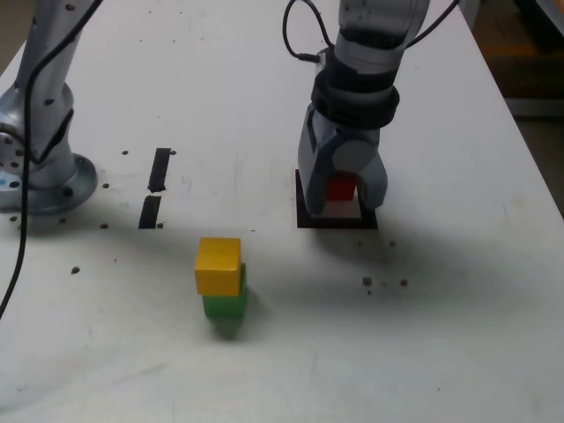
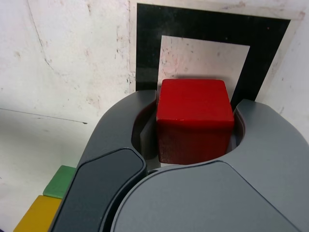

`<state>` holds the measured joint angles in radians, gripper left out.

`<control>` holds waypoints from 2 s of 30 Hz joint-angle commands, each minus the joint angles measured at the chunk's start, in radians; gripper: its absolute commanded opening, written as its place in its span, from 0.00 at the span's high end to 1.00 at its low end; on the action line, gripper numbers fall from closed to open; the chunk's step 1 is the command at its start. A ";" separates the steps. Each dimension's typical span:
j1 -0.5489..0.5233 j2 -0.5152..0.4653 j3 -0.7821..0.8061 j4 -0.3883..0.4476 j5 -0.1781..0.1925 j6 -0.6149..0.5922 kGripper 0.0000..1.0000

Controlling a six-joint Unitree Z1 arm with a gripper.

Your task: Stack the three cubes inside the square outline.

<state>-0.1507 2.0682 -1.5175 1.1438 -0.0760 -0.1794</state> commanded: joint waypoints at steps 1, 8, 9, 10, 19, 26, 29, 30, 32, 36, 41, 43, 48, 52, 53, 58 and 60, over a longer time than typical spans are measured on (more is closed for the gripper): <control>0.012 0.003 0.006 0.000 -0.003 0.008 0.45; 0.037 0.004 0.012 -0.001 -0.006 0.030 0.36; 0.039 0.004 0.011 -0.001 -0.007 0.033 0.36; 0.040 0.005 0.010 -0.002 -0.008 0.035 0.35; 0.042 0.017 0.004 -0.005 -0.022 0.049 0.29; 0.042 -0.013 0.004 0.017 -0.015 0.047 0.25; 0.042 -0.047 0.003 0.051 -0.007 0.040 0.25; 0.042 -0.060 0.003 0.064 -0.005 0.038 0.25; 0.042 -0.088 0.002 0.090 -0.001 0.032 0.25; 0.039 -0.158 0.001 0.142 0.006 0.017 0.25; 0.021 -0.248 0.013 0.194 0.009 0.004 0.25; 0.007 -0.282 0.021 0.213 0.004 0.000 0.25; -0.045 -0.349 0.031 0.257 -0.016 -0.024 0.25; -0.094 -0.383 0.039 0.272 -0.031 -0.056 0.25; -0.106 -0.389 0.041 0.273 -0.035 -0.063 0.25; -0.172 -0.411 0.054 0.273 -0.063 -0.102 0.25; -0.203 -0.416 0.058 0.273 -0.075 -0.120 0.25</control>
<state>-0.3426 1.6620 -1.4608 1.4161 -0.1468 -0.2930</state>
